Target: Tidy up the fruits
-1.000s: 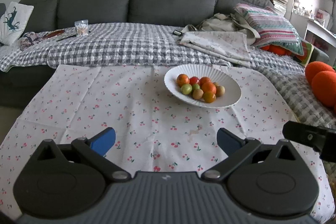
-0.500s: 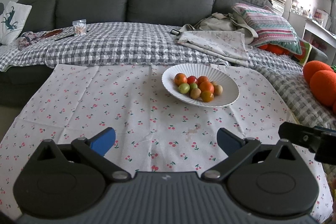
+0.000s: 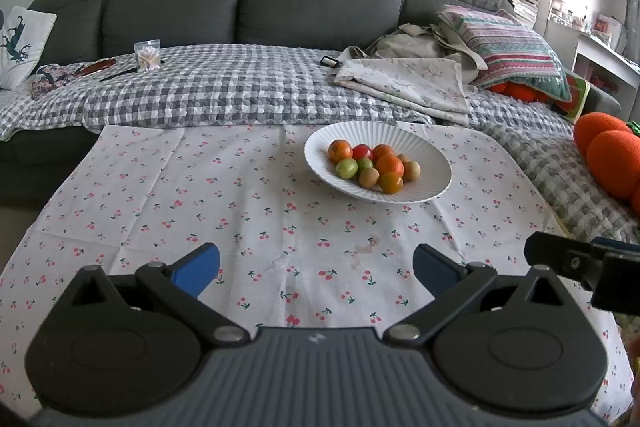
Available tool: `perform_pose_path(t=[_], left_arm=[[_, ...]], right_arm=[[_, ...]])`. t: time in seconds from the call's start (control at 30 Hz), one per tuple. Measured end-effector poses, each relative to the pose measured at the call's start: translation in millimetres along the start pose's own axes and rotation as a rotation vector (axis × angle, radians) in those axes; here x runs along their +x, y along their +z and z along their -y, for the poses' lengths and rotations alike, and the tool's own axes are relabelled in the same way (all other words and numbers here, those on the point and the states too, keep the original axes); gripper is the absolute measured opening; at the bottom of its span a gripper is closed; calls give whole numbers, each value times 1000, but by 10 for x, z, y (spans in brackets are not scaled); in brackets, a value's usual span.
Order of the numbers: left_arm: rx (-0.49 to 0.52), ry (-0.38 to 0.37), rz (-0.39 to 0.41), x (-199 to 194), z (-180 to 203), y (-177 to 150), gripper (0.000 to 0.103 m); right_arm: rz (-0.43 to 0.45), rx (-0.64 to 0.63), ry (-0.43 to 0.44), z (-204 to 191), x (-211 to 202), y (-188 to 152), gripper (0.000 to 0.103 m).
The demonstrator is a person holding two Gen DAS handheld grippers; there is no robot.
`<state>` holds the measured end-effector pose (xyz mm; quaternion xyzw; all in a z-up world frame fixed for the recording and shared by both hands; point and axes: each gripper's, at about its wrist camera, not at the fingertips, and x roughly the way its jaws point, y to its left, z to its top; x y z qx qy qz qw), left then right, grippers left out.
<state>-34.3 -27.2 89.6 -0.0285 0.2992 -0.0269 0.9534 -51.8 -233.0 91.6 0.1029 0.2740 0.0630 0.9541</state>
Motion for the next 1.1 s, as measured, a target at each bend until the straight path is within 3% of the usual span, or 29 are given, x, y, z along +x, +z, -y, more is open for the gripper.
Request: perform_pose_path(t=[1.1], left_arm=[[15, 6, -8, 18, 8, -1, 102]], right_arm=[[-3, -7, 3, 10, 11, -10, 103]])
